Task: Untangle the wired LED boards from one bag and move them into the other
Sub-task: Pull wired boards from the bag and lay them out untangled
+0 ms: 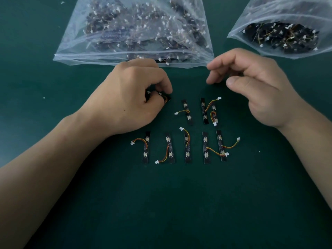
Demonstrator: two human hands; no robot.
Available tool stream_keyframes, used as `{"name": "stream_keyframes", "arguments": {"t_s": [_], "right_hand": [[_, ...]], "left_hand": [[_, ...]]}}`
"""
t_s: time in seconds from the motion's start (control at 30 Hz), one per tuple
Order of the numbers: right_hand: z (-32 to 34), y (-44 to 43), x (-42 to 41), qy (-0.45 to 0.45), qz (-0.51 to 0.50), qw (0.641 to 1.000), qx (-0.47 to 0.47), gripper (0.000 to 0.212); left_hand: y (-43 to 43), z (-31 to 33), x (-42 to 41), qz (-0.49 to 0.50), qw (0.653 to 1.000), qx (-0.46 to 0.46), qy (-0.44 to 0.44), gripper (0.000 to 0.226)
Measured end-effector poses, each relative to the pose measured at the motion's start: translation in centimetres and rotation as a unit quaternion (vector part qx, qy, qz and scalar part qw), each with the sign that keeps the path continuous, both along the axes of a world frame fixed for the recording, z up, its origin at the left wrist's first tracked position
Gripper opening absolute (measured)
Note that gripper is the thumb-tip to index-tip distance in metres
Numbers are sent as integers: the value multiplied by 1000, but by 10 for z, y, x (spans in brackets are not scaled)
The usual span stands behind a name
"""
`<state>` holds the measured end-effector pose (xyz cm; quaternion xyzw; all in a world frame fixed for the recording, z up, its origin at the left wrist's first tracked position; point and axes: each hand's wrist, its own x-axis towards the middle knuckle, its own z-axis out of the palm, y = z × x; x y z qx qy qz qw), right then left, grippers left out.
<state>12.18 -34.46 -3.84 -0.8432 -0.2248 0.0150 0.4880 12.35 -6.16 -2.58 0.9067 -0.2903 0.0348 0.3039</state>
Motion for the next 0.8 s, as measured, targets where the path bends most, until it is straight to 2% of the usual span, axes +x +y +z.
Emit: {"name": "stream_keyframes", "arguments": {"t_s": [0.27, 0.4, 0.5, 0.8], "right_hand": [[-1, -1, 1, 0, 2, 1000, 0, 37], [-1, -2, 1, 2, 1, 1000, 4, 37], [-2, -1, 1, 1, 1, 1000, 3, 37], [-1, 0, 0, 1, 0, 1000, -1, 36]], "left_hand": [[6, -4, -9, 65, 998, -8, -10, 26], [13, 3, -6, 24, 998, -3, 60, 38], [15, 6, -5, -8, 997, 25, 71, 46], [12, 3, -6, -13, 999, 24, 46, 33]]}}
